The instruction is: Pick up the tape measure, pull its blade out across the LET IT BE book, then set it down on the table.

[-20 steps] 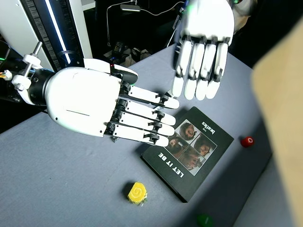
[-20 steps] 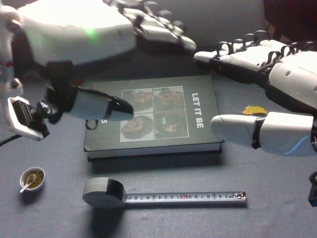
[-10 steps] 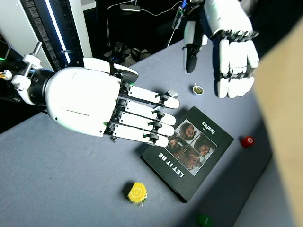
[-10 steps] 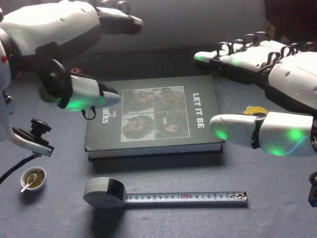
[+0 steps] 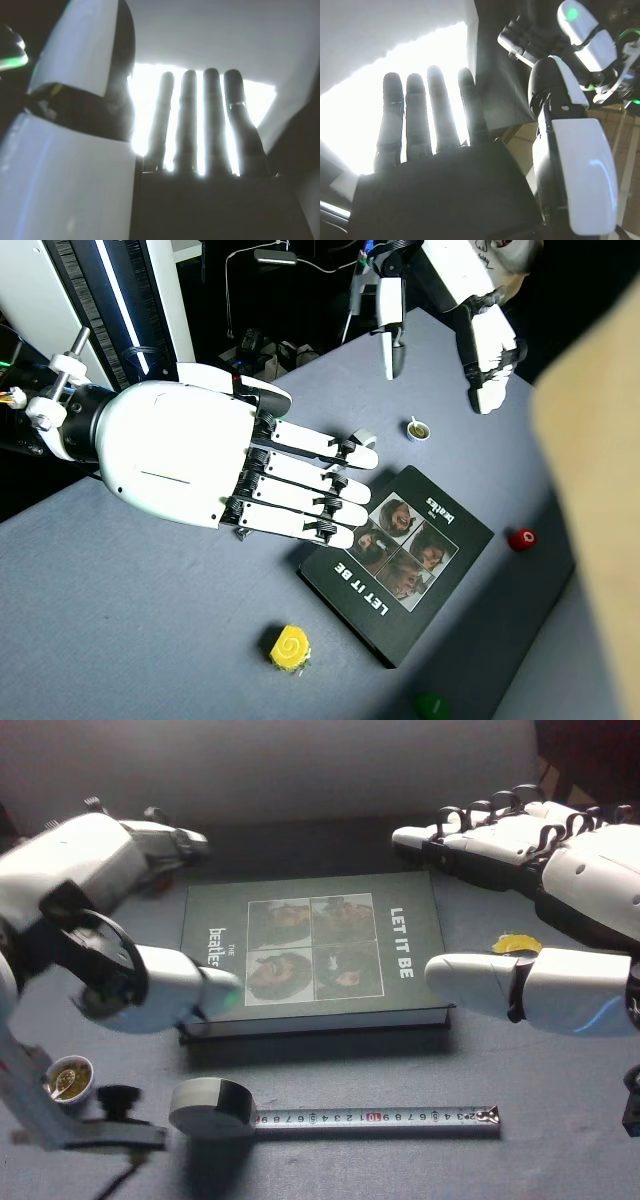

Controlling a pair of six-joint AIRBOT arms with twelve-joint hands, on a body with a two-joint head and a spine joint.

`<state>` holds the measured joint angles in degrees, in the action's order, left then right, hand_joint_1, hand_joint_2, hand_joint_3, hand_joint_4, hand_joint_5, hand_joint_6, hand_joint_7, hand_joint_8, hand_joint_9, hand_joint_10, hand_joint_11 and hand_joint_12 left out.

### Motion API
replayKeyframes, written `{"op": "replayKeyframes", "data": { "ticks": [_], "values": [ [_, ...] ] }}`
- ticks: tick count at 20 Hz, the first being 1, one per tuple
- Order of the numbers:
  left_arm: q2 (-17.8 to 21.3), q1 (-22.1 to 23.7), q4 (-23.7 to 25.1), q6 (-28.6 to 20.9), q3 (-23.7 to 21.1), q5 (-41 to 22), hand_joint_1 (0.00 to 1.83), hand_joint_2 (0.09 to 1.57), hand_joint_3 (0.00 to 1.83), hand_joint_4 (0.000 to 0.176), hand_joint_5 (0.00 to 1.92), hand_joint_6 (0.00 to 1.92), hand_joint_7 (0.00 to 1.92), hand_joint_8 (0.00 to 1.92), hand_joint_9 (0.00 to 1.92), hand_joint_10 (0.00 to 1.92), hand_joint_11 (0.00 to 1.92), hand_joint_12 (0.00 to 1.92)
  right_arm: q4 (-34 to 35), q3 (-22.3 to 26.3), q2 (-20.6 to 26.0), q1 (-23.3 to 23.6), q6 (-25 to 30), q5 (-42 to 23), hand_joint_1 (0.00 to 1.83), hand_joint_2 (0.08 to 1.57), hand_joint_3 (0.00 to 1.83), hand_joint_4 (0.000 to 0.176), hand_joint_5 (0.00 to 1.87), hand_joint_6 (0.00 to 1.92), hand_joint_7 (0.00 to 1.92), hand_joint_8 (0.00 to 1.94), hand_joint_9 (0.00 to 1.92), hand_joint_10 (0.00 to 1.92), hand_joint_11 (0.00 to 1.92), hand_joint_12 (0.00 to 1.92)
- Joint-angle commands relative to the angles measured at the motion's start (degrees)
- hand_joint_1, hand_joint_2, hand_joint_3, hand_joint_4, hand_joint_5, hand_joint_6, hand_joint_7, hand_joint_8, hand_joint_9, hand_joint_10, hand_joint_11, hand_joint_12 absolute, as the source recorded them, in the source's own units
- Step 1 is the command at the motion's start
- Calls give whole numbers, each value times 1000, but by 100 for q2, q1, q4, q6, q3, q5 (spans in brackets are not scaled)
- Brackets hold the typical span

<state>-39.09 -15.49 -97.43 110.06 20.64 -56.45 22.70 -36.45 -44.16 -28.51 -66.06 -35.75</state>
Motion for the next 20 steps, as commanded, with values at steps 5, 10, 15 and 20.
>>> {"op": "replayKeyframes", "data": {
  "ticks": [5,10,15,20],
  "values": [
    [-118,-331,1002,-692,-590,-2302,1168,1043,10,0,300,0,294,5,281,4,5,750,-126,17,11,31,18,-646,160,1218,0,76,137,1,177,0,110,0,0,516],
    [-398,-1659,1913,-2564,-770,-3103,1165,1065,10,0,288,0,301,4,284,2,5,754,-126,17,12,26,18,-648,128,1229,2,77,137,8,190,6,103,5,0,478],
    [-585,-3184,3786,-4771,-500,-2892,1165,1066,6,0,290,1,303,2,285,2,4,756,-126,17,12,26,18,-647,131,1228,1,77,142,8,183,1,94,0,0,477],
    [-802,-4215,5308,-5242,-233,-3129,1171,1059,0,0,290,1,313,5,293,4,10,759,-127,18,13,17,20,-647,130,1229,1,75,156,7,193,2,107,3,0,502]
  ]
}}
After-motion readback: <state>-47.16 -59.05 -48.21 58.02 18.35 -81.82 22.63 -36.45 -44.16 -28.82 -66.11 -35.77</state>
